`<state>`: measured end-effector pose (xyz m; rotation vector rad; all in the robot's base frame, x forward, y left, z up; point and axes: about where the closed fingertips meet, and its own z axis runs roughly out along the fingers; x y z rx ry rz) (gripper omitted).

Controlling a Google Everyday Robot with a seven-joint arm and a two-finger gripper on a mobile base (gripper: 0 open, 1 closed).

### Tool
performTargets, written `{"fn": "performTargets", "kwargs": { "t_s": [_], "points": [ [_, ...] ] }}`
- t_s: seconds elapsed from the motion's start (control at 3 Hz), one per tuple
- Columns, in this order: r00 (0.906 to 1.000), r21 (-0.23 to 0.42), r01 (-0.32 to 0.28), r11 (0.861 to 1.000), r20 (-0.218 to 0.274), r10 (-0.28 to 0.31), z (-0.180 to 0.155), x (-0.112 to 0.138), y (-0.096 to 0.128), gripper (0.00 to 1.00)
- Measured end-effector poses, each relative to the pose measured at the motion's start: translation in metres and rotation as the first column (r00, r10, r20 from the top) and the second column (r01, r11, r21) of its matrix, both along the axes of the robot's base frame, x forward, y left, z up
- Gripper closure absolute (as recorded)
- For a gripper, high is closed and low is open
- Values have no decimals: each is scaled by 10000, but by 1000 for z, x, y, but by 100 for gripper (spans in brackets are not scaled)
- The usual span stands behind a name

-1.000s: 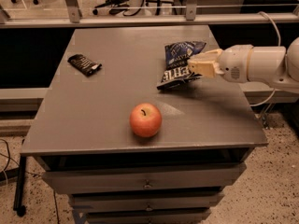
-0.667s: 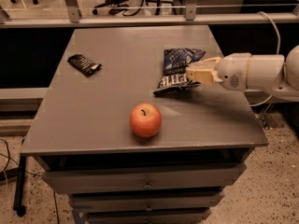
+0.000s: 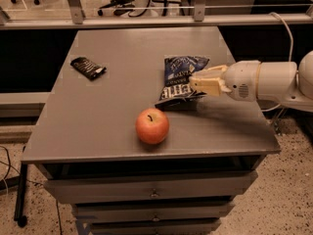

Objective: Move blue chip bag near apple

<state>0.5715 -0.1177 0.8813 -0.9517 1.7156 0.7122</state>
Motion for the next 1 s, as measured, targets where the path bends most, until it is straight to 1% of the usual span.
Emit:
{"fn": "performTargets", "kwargs": {
  "t_s": [0.33, 0.67, 1.0],
  "points": [
    [9986, -102, -476, 9988, -247, 474, 3, -10, 8, 83],
    [9944, -194, -956, 9952, -481, 946, 5, -19, 13, 59],
    [9902, -207, -1229, 9922, -691, 1212, 2, -24, 16, 37]
  ]
}}
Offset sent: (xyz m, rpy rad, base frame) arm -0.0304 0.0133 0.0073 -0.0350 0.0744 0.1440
